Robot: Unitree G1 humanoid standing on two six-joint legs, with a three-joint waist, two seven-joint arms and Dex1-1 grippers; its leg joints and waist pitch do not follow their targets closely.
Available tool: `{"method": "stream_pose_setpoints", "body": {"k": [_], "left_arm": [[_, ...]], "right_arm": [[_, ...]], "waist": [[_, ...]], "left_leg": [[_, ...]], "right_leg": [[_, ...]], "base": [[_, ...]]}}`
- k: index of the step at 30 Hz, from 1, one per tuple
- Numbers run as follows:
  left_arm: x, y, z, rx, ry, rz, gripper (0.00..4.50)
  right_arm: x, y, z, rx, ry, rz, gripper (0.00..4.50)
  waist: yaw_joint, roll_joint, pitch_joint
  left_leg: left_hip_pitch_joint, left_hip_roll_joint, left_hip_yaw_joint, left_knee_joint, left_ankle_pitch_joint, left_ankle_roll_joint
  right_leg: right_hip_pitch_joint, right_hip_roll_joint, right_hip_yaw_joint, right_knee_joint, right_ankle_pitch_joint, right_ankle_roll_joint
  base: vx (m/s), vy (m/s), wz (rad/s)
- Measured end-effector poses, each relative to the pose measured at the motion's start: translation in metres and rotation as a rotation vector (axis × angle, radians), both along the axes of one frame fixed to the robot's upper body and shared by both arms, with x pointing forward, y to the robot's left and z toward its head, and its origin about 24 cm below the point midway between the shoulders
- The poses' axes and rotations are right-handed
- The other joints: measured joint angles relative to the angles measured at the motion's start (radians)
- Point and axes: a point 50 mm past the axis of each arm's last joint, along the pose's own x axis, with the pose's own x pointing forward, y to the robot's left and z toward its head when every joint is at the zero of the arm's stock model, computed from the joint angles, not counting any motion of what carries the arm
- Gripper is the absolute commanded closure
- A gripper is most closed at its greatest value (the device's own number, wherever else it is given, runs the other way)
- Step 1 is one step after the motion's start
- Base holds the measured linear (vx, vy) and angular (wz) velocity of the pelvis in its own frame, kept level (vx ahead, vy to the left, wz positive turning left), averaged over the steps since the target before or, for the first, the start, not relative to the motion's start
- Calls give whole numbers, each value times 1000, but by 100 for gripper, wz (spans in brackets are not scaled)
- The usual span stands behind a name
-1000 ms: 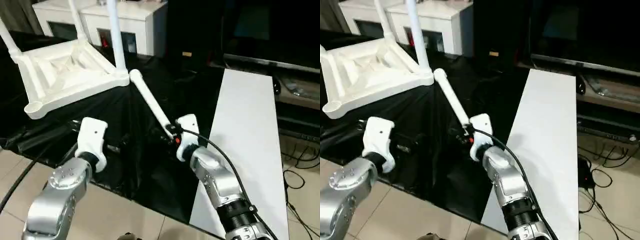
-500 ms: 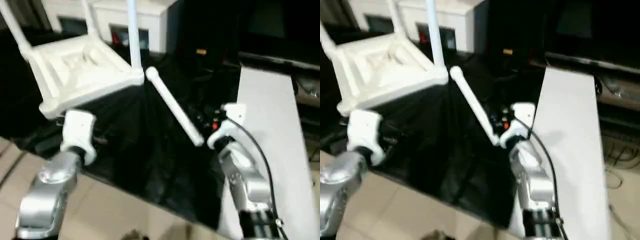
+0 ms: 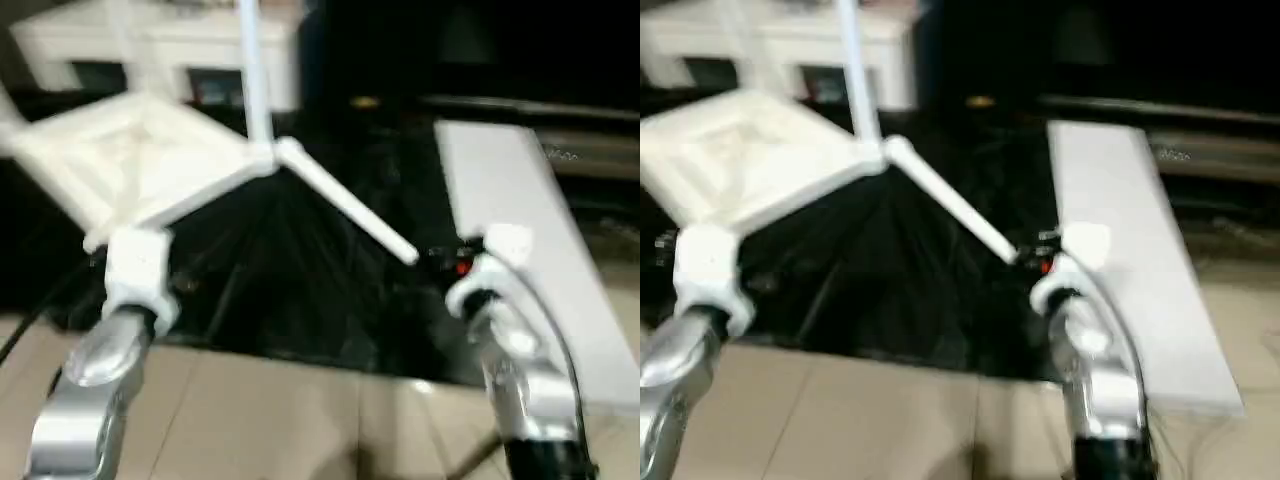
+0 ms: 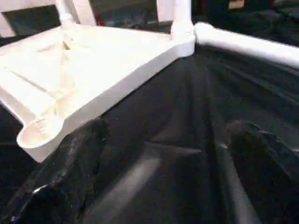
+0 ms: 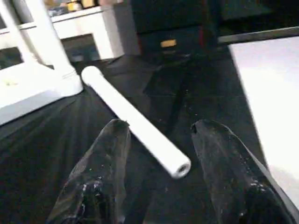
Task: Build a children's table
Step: Pick table leg
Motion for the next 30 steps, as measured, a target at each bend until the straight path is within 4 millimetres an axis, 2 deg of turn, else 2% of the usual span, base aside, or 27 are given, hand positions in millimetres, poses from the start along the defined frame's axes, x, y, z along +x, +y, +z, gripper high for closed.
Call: {"method": "stream_pose_setpoints", "body": {"k": [1,2,3,4,5,6,7,8,9,10,11,12,13,14,15,16,17,18,21,23,26,28,29,30], "left_arm": [[-2,1,-1,-4,-5,19,0],[-5,0,-6,-20,5,33,0],[-6,-3,-8,-28,9,24,0],[-9,-3,-10,-33,13,34,0],[-11,-3,-12,-32,19,41,0],[-11,-3,-11,-34,15,40,0],[-11,-5,-8,-38,-4,36,0],[-14,-6,-5,-38,-21,41,0],[-16,-6,-3,-38,-34,44,0],[-24,0,-6,-33,-23,78,0],[-28,3,-10,-35,-10,101,0],[-30,5,-11,-40,-5,119,0],[-30,4,-11,-49,-12,124,0],[-31,2,-8,-55,-29,125,0],[-32,1,-5,-59,-44,124,0],[-33,-3,-3,-71,-62,118,0],[-33,-7,-1,-78,-72,106,0],[-35,-10,1,-83,-83,94,0],[-39,-12,1,-95,-95,82,0],[-38,-14,2,-106,-109,79,0],[-37,-17,4,-117,-122,74,0],[-36,-18,5,-119,-133,72,0],[-35,-19,6,-118,-138,68,0],[-34,-21,6,-118,-144,58,0]], "right_arm": [[-1,-1,0,-4,-1,-1,213],[-3,-4,-2,-18,4,-5,213],[-6,-7,-5,-23,17,-16,213],[-10,-10,-12,-25,49,-28,213],[-11,-12,-15,-27,62,-33,213],[-11,-12,-15,-31,62,-33,213],[-11,-13,-14,-38,61,-32,213],[-11,-13,-14,-45,61,-29,213],[-11,-12,-16,-45,68,-26,213],[-11,-4,-17,-35,75,0,213],[-12,5,-19,-26,81,33,213],[-12,11,-20,-23,89,61,213],[-12,14,-20,-25,93,79,213],[-12,13,-19,-31,91,84,213],[-11,12,-18,-34,88,91,213],[-10,9,-17,-48,86,92,213],[-10,6,-19,-57,94,86,213],[-10,4,-20,-66,102,80,213],[-8,4,-17,-68,86,81,213],[-7,5,-15,-63,77,83,213],[-7,6,-15,-58,76,88,213],[-8,7,-15,-55,74,98,213],[-8,6,-15,-55,72,102,213],[-8,6,-14,-62,68,107,213]], "waist": [[-3,-16,-8],[5,-31,-15],[24,-21,-15],[34,-19,-14],[33,-21,-12],[31,-20,-12],[31,-12,-13],[27,-2,-14],[24,8,-14],[-1,-7,-8],[-13,-4,-6],[-21,-10,-7],[-29,-18,-10],[-33,-28,-10],[-41,-41,-14],[-42,-46,-16],[-43,-40,-15],[-44,-38,-15],[-40,-37,-13],[-34,-38,-3],[-30,-29,9],[-42,-22,13],[-49,-21,13],[-52,-14,15]], "left_leg": [[0,-7,37,-8,1,-2],[-10,-26,64,-10,5,-28],[-47,-45,-13,67,-28,-95],[-81,-59,-152,197,-30,-103],[-80,-48,-209,209,-26,-110],[-74,-24,-235,168,-21,-119],[-55,21,-247,81,-15,-121],[-43,52,-243,12,-1,-133],[-27,63,-217,8,34,-148],[-21,62,-180,7,30,-127],[-22,61,-160,6,28,-111],[-20,61,-144,6,26,-97],[-20,54,-136,4,29,-80],[-24,38,-136,3,29,-69],[-31,17,-135,2,33,-55],[-45,5,-138,5,37,-43],[-58,5,-137,4,40,-38],[-63,5,-137,4,42,-33],[-63,5,-137,5,41,-33],[-51,5,-129,3,36,-33],[-21,8,-125,-12,34,-33],[-5,9,-124,-27,34,-33],[-1,9,-124,-31,34,-33],[1,9,-124,-32,34,-33]], "right_leg": [[28,0,-8,-19,-1,-1],[44,-13,21,-50,-32,-1],[31,-16,43,-51,-15,15],[29,-13,76,-53,-2,31],[31,-13,99,-62,10,42],[30,-11,118,-75,25,51],[28,-4,146,-93,44,65],[28,9,167,-106,54,84],[22,18,193,-111,55,93],[17,12,215,-117,41,71],[8,-6,181,-97,13,30],[6,-15,136,-74,2,14],[18,-13,88,-64,3,9],[30,-10,66,-68,9,8],[40,-10,61,-91,16,10],[45,-13,73,-108,36,60],[43,-12,76,-122,50,63],[42,-12,76,-132,58,64],[47,-9,75,-153,74,57],[54,-10,79,-159,67,66],[86,-10,76,-184,57,82],[103,-9,72,-201,55,82],[107,-9,71,-207,55,82],[109,-9,70,-209,55,82]], "base": [[-81,234,-61],[-61,240,-67],[-61,240,-67],[-45,229,-85],[-66,229,-82],[-66,229,-82],[-86,289,-62],[-113,349,-52],[-113,349,-52],[-105,334,-57],[-61,305,-62],[-61,305,-62],[-46,280,-43],[-40,219,-30],[-40,219,-30],[-58,169,-19],[-95,137,-10],[-95,137,-10],[-18,94,-1],[-18,29,1],[0,0,0],[0,0,0],[0,0,0],[0,0,0]]}}
